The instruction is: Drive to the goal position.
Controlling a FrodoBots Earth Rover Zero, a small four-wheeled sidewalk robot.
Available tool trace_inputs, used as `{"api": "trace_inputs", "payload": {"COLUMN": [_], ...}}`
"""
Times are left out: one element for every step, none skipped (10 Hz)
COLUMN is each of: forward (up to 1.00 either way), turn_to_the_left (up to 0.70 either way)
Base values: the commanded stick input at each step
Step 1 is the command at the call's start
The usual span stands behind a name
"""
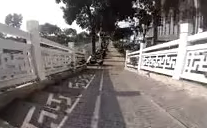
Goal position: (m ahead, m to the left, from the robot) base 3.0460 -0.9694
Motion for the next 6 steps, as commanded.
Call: {"api": "trace_inputs", "payload": {"forward": [0.7, 0.7, 0.7, 0.7, 0.7, 0.7], "turn_to_the_left": [0.0, 0.0, 0.0, 0.0, 0.0, 0.0]}}
